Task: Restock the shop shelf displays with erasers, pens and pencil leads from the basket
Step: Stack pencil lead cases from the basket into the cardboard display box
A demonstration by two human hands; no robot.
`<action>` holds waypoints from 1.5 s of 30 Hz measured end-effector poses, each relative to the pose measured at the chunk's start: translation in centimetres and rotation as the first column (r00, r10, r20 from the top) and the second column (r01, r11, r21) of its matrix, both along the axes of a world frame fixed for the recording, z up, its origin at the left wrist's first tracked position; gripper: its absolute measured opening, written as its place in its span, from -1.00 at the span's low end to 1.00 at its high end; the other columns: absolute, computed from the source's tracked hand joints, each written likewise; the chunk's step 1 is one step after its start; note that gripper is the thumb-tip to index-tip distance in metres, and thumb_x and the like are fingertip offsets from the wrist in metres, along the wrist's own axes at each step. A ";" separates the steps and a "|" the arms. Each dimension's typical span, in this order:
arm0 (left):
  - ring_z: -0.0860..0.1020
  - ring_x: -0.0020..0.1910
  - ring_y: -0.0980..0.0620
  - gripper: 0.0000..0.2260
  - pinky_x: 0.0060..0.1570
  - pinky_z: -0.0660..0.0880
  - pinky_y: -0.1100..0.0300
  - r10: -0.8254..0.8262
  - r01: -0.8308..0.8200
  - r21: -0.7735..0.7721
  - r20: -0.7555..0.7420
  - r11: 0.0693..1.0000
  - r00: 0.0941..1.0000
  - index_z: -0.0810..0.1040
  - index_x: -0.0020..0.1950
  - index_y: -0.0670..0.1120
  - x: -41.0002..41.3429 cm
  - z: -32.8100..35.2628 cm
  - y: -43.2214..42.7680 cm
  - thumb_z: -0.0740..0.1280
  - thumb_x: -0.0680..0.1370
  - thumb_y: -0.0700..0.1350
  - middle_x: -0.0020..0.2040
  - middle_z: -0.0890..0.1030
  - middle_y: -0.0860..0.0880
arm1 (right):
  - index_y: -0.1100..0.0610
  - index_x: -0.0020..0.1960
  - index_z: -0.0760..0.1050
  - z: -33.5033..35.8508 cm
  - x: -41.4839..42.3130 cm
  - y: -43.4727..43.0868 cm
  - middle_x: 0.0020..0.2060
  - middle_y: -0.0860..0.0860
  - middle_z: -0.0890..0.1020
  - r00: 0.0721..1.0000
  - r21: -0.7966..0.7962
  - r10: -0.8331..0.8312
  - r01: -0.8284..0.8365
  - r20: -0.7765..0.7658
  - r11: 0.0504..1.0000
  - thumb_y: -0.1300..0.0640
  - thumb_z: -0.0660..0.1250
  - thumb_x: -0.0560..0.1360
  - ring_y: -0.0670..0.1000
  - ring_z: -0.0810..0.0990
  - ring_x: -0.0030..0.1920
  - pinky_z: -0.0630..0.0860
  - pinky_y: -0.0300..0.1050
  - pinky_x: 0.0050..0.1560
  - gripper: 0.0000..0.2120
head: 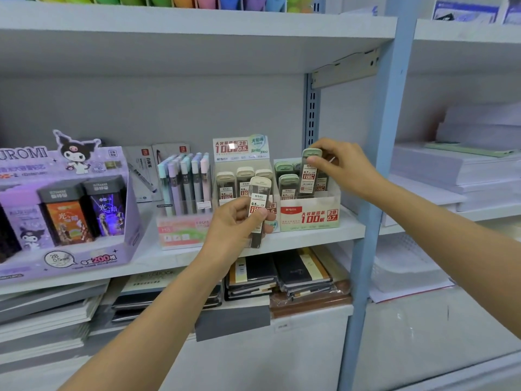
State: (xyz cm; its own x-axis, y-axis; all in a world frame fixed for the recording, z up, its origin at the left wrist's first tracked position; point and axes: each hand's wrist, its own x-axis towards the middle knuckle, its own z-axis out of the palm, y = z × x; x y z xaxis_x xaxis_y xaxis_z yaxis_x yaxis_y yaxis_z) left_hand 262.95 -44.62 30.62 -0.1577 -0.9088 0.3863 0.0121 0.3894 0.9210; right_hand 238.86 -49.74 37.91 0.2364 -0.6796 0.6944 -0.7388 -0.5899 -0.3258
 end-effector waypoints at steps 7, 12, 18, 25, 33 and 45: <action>0.70 -0.15 0.02 -0.86 -0.19 0.61 0.23 -0.008 0.007 0.007 0.011 1.000 1.000 0.61 0.12 -0.05 -0.2 0.2 0.3 0.34 0.58 -0.18 -0.08 0.72 -0.02 | 0.00 0.05 0.50 -1.1 0.4 -0.5 -0.10 -0.13 0.60 1.000 0.131 -0.027 0.028 -0.009 0.991 0.10 0.41 0.50 -0.22 0.54 -0.10 0.39 -0.46 -0.18 -0.84; 0.70 -0.14 0.02 -0.86 -0.18 0.62 0.21 -0.006 0.006 0.014 0.015 1.000 1.000 0.61 0.12 -0.06 -0.3 0.3 0.8 0.34 0.58 -0.18 -0.07 0.72 -0.03 | 0.08 0.20 0.52 -1.1 0.7 1.4 0.02 -0.06 0.57 0.996 -0.066 -0.058 0.062 0.065 0.996 0.07 0.38 0.52 -0.20 0.49 -0.10 0.34 -0.49 -0.16 -0.73; 0.69 -0.11 -0.05 -0.85 -0.05 0.64 0.09 -0.012 0.015 -0.057 0.062 0.998 0.998 0.61 0.13 -0.10 -0.9 0.3 1.9 0.34 0.58 -0.20 -0.07 0.72 -0.07 | 0.03 0.25 0.55 -2.0 5.2 5.2 0.00 -0.14 0.64 0.960 0.166 0.259 -0.274 0.106 0.947 0.05 0.37 0.53 -0.19 0.60 -0.03 0.55 -0.30 -0.04 -0.70; 0.48 0.17 0.03 -0.78 0.20 0.41 0.05 0.675 -0.288 -0.726 0.316 0.624 0.667 0.57 0.22 -0.05 1.5 -0.4 2.7 0.34 0.58 -0.13 0.12 0.60 0.03 | 0.07 0.03 0.57 -0.5 5.1 4.8 -0.12 -0.05 0.65 0.947 0.073 0.213 -0.236 0.242 0.969 0.12 0.33 0.56 -0.08 0.63 -0.11 0.58 -0.21 -0.11 -0.91; -0.08 0.59 -0.10 -0.41 0.51 -0.20 -0.17 0.776 -0.071 -0.774 0.623 0.630 0.095 0.09 0.59 -0.04 4.0 -1.6 1.9 0.19 0.60 0.05 0.59 0.15 -0.05 | 0.10 0.07 0.57 0.8 5.6 2.7 -0.10 -0.04 0.64 0.995 -0.092 -0.016 0.025 0.097 0.995 0.11 0.35 0.55 -0.20 0.52 -0.17 0.36 -0.38 -0.18 -0.87; 0.13 0.56 -0.13 -0.39 0.51 0.00 -0.22 0.784 -0.071 -0.785 0.601 0.615 0.154 0.27 0.53 -0.08 4.1 -1.5 2.0 0.35 0.51 -0.03 0.49 0.36 -0.08 | 0.05 0.11 0.58 0.6 8.3 0.6 -0.06 -0.02 0.65 0.984 -0.135 -0.123 0.106 -0.128 0.985 0.02 0.35 0.54 -0.03 0.52 -0.05 0.46 -0.06 -0.01 -0.81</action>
State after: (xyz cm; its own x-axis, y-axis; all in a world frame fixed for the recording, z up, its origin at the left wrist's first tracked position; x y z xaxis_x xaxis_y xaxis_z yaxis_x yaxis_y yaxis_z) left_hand 267.01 -42.63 29.09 -0.3404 -0.6526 0.6769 -0.9335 0.3211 -0.1598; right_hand 247.14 -49.15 38.47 0.2602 -0.6160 0.7435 -0.8361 -0.5290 -0.1457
